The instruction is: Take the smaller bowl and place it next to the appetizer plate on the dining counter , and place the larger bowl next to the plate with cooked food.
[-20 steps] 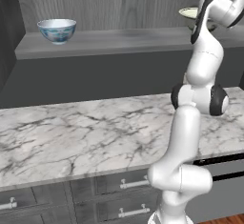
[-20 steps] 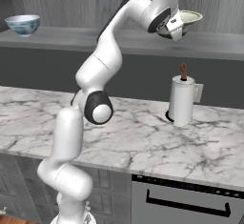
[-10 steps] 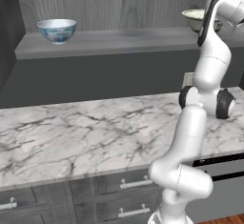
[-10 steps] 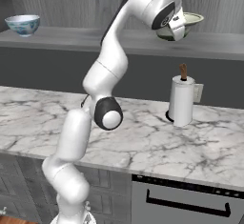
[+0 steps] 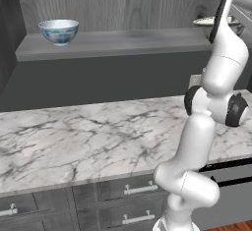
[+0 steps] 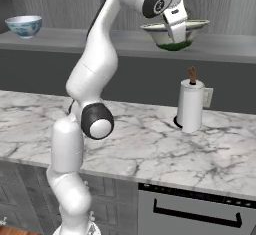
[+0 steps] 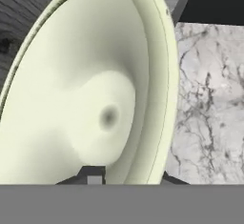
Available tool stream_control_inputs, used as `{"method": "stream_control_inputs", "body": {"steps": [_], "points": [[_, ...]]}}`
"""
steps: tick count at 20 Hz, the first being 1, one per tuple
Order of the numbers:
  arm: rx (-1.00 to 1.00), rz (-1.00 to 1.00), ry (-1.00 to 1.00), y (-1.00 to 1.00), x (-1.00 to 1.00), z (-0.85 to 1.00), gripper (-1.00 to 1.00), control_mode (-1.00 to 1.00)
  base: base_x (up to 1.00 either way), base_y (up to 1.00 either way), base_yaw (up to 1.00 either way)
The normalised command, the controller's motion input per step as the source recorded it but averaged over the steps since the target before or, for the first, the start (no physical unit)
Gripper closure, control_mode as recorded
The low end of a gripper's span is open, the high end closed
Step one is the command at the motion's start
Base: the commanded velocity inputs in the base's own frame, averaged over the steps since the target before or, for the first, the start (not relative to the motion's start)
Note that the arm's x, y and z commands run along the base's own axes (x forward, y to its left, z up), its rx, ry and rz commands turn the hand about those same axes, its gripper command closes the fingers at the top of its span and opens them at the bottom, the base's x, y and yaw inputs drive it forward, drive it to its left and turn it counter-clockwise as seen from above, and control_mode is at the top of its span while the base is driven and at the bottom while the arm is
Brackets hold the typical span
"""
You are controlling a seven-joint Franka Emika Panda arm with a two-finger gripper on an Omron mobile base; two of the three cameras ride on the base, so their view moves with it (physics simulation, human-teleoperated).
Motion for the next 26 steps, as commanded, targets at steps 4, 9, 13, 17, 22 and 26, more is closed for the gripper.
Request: {"method": "stream_control_inputs", "body": {"steps": [4,9,13,17,22,26], "points": [[-0.14,0.0,-0.23,0.76,-1.0,-0.07,1.0,-1.0,0.0,0.0,0.0],[-0.13,0.0,-0.35,0.98,-1.0,-0.59,1.0,-1.0,0.0,0.0,0.0],[-0.21,0.0,-0.48,0.82,-1.0,-0.98,1.0,-1.0,0.0,0.0,0.0],[-0.17,0.0,-0.54,0.12,-1.0,-0.33,1.0,-1.0,0.0,0.0,0.0],[0.01,0.02,-0.42,0.4,-0.96,0.02,1.0,-1.0,0.0,0.0,0.0],[0.19,0.24,0.04,0.4,-1.0,-0.08,1.0,-1.0,0.0,0.0,0.0]]}}
